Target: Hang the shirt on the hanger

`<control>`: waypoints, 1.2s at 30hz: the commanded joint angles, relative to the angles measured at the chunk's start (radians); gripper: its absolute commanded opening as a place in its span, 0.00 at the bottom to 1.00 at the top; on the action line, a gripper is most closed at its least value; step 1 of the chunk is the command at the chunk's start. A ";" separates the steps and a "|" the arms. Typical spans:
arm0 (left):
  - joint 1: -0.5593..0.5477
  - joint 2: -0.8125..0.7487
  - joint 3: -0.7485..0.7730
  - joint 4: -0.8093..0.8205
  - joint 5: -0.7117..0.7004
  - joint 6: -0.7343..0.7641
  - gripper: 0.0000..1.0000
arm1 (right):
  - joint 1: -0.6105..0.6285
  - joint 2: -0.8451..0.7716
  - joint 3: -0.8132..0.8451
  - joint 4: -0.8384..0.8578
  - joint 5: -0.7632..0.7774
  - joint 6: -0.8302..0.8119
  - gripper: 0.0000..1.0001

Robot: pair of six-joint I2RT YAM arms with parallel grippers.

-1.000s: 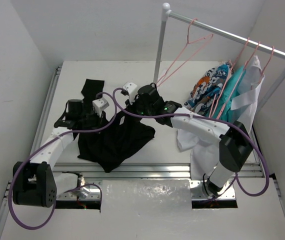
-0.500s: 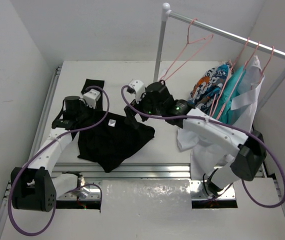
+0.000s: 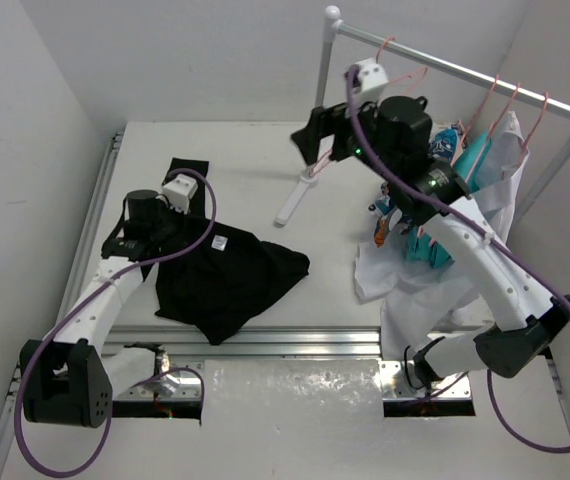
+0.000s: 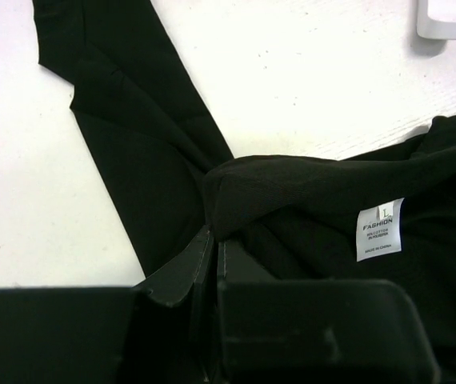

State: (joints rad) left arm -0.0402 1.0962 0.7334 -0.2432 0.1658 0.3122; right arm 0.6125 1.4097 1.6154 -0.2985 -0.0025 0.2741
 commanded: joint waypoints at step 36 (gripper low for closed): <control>-0.001 -0.070 0.006 0.035 0.015 -0.016 0.00 | -0.254 0.104 -0.164 0.340 0.191 0.215 0.30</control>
State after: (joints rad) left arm -0.0402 1.0485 0.7330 -0.2436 0.1696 0.3080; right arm 0.3595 1.5261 1.4658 -0.0231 0.2047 0.4778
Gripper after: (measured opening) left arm 0.008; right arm 0.321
